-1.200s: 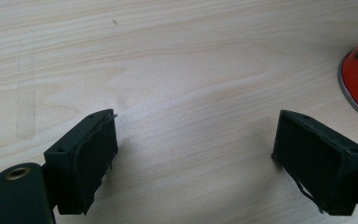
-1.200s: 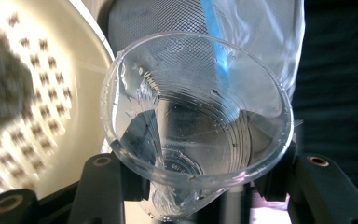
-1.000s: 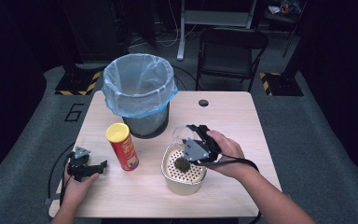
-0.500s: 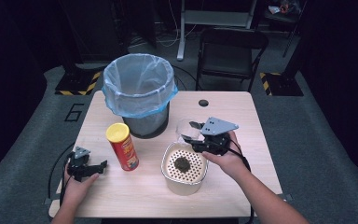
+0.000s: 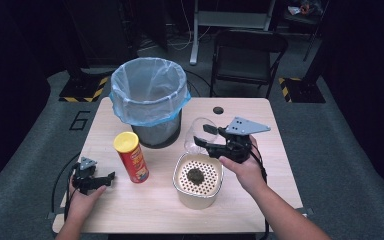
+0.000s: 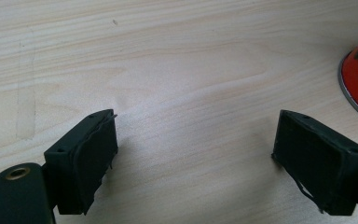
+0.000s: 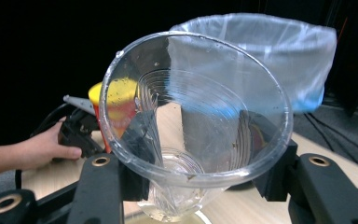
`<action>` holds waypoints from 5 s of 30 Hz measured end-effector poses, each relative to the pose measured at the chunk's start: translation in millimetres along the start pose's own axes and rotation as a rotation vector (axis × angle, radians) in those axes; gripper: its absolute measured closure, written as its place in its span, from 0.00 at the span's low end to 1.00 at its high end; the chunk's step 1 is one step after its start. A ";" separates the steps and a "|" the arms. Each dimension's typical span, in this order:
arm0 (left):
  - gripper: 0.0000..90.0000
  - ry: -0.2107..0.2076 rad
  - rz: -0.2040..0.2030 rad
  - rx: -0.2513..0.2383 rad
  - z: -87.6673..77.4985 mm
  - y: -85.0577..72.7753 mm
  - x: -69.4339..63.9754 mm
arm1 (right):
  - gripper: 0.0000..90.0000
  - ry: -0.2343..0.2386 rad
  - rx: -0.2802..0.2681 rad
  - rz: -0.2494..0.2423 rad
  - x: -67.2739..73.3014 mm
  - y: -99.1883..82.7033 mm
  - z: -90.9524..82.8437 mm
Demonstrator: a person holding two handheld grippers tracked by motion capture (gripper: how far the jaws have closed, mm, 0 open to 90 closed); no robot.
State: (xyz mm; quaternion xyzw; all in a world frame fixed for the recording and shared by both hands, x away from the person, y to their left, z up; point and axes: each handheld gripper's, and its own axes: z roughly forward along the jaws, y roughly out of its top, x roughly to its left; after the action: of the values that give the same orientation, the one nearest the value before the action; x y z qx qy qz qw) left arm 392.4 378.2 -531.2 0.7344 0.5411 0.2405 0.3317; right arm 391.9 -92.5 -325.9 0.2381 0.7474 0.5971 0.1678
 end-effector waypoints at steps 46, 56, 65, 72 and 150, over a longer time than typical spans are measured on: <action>0.14 -0.032 0.019 0.015 -2.5 -0.9 -1.9 | 0.13 -0.175 0.173 0.054 -42.1 120.3 204.7; 0.14 -0.019 -0.011 0.010 -3.0 -1.8 -5.1 | 0.16 -0.204 0.122 0.030 -51.2 112.6 168.8; 0.16 -0.061 -0.021 0.006 -12.1 3.1 -5.9 | 0.36 -0.187 0.106 0.003 -60.3 91.1 113.0; 0.15 -0.122 0.006 -0.048 -34.1 14.2 -19.0 | 0.39 -0.214 0.124 -0.001 -63.1 62.9 72.4; 0.26 -0.311 0.212 -0.162 -48.4 58.3 -88.2 | 0.36 -0.526 0.310 0.252 -76.9 -177.8 -69.1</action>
State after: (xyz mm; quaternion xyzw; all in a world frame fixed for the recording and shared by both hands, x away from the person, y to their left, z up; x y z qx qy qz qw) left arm 368.6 293.7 -454.9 0.7865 0.3818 0.2006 0.4420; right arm 391.1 -222.3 -485.5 0.4976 0.7251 0.4102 0.2416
